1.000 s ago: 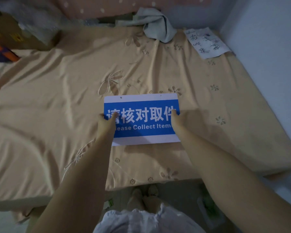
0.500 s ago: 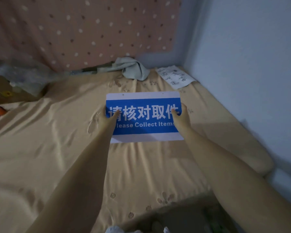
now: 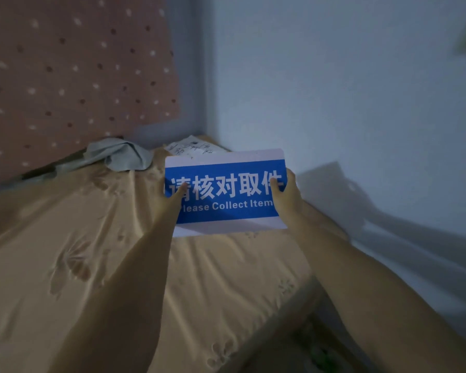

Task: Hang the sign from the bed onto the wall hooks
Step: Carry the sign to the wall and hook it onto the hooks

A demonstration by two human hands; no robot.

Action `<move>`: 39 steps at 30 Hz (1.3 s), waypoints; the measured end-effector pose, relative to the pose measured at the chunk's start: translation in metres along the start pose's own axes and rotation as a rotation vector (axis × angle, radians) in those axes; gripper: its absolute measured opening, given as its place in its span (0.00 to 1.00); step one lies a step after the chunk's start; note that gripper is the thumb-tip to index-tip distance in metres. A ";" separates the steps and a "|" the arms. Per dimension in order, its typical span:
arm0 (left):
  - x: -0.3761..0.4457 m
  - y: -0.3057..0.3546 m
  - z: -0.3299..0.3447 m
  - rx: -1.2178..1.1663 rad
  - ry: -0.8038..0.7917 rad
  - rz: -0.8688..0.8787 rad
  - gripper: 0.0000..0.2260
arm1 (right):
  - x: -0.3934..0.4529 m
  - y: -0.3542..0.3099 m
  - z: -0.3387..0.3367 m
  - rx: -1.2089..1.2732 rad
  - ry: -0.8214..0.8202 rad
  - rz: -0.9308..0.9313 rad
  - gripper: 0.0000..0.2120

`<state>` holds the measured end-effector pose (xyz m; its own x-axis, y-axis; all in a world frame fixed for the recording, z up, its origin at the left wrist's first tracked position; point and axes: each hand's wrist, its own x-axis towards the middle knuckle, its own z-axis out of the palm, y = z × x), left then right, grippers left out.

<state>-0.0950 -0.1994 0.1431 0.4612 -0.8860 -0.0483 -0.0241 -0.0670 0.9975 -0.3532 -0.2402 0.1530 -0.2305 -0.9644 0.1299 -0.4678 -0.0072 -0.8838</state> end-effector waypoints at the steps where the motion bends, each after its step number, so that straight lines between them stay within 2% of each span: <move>1: 0.002 0.005 0.015 -0.028 -0.038 0.006 0.21 | 0.006 0.001 -0.013 0.005 0.024 -0.004 0.21; 7: 0.011 0.045 0.101 -0.009 -0.127 0.067 0.27 | 0.041 0.001 -0.093 -0.014 0.196 -0.041 0.20; 11: 0.009 0.078 0.155 0.099 -0.157 0.168 0.24 | 0.062 0.001 -0.146 0.029 0.282 -0.029 0.19; 14: 0.003 0.114 0.191 0.184 -0.177 0.236 0.28 | 0.080 -0.011 -0.191 0.074 0.353 -0.043 0.18; 21: -0.015 0.198 0.261 0.211 -0.211 0.426 0.30 | 0.095 -0.045 -0.281 0.160 0.555 -0.130 0.17; 28: -0.040 0.273 0.319 0.136 -0.289 0.626 0.30 | 0.087 -0.070 -0.350 0.151 0.874 -0.260 0.19; 32: -0.061 0.310 0.350 0.082 -0.336 0.742 0.28 | 0.077 -0.083 -0.392 0.144 0.995 -0.309 0.19; 39: -0.108 0.356 0.407 -0.033 -0.444 0.834 0.27 | 0.052 -0.098 -0.477 0.033 1.164 -0.317 0.20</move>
<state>-0.5141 -0.3146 0.4823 -0.0737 -0.7360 0.6730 -0.1653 0.6745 0.7195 -0.7265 -0.1639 0.4610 -0.7484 -0.1023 0.6554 -0.6247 -0.2234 -0.7482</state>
